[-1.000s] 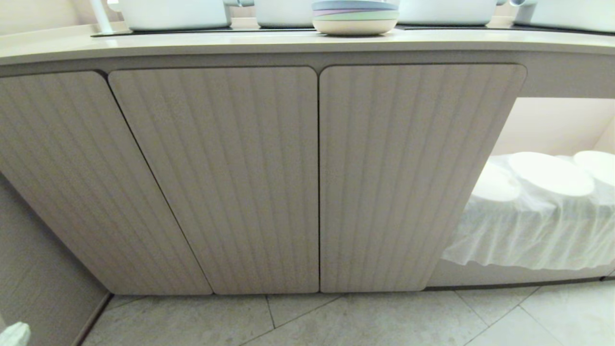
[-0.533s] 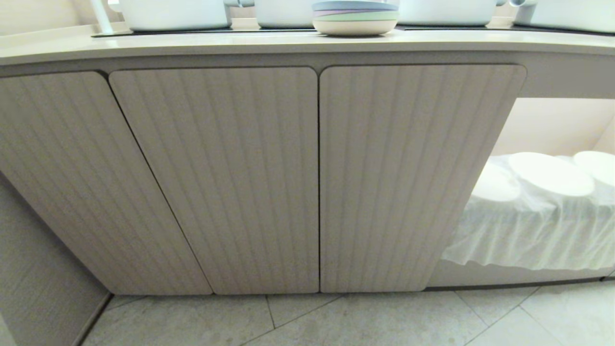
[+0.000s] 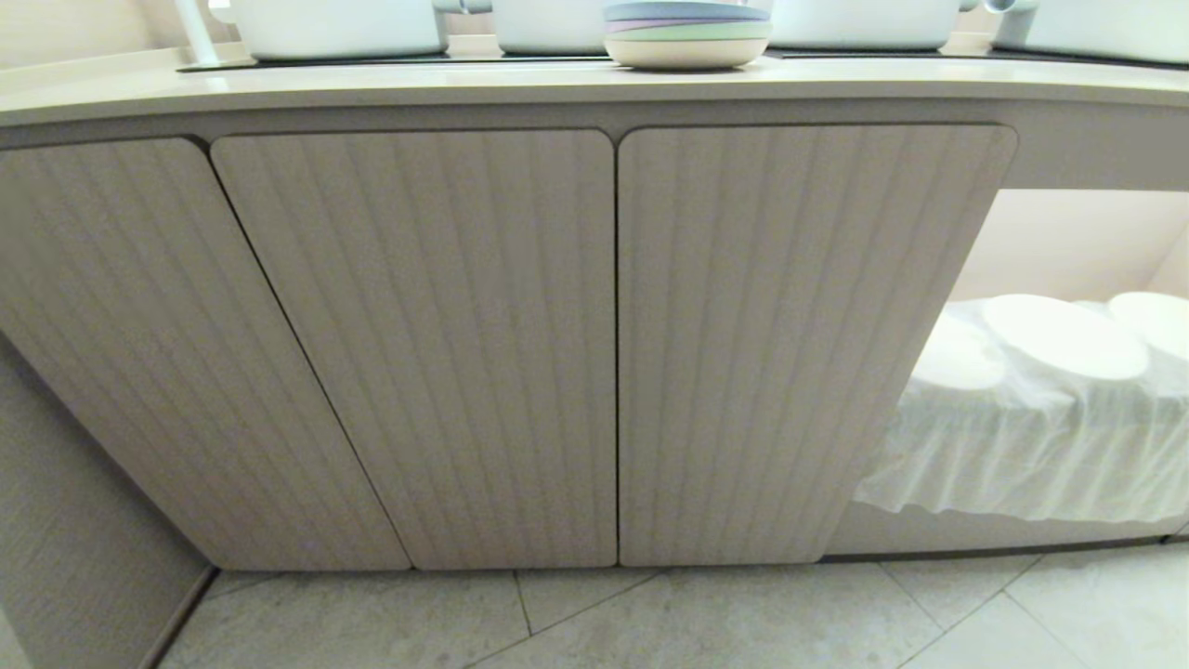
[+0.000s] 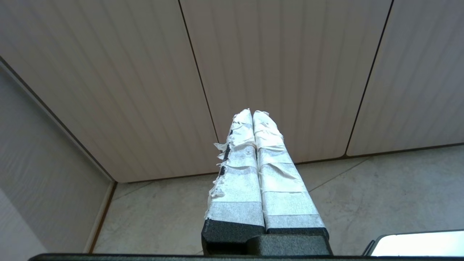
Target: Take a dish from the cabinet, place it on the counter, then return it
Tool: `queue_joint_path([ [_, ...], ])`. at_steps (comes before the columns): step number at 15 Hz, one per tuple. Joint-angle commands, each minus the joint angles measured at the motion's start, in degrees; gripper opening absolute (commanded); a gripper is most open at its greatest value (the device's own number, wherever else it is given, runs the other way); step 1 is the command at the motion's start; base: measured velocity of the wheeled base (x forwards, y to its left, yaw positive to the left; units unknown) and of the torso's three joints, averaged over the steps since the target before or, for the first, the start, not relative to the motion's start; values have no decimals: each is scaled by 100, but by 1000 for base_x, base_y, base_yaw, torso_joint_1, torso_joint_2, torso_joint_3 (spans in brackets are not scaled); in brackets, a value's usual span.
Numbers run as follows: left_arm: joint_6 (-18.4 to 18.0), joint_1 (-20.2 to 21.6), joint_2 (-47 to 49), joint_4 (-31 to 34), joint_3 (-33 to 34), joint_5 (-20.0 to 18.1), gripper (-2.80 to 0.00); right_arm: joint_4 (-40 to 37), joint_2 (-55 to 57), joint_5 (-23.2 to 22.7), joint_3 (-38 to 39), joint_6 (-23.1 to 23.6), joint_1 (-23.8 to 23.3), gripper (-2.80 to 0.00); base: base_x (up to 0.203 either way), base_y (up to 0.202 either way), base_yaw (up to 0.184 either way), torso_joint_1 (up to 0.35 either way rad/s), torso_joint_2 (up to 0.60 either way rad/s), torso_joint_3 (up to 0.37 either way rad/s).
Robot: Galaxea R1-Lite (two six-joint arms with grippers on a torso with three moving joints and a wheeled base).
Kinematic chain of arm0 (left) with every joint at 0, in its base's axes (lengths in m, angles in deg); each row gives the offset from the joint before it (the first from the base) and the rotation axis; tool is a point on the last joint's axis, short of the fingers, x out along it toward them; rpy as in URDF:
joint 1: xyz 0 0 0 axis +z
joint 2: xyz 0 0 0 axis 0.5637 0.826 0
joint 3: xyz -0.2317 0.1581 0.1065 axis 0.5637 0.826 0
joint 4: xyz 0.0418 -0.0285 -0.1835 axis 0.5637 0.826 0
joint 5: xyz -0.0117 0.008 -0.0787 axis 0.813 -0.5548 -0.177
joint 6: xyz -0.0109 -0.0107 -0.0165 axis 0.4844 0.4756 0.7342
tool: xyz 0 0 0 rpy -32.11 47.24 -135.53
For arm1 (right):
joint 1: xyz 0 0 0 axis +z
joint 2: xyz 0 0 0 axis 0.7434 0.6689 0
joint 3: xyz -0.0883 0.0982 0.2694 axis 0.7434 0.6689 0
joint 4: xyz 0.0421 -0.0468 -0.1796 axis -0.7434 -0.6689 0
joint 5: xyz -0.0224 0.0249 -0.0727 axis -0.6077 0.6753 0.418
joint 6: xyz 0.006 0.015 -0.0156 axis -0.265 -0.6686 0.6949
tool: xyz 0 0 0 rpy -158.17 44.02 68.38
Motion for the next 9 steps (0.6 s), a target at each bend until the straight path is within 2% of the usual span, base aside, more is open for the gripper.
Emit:
queue_joint_path([
  [1, -5, -1, -5, 5, 0, 0, -280, -2, 0, 2, 0, -2, 1, -280, 0, 0, 0, 0, 0, 0],
  [9, 4, -1, -5, -1, 0, 0, -280, 5, 0, 2, 0, 7, 1, -280, 0, 0, 0, 0, 0, 0],
])
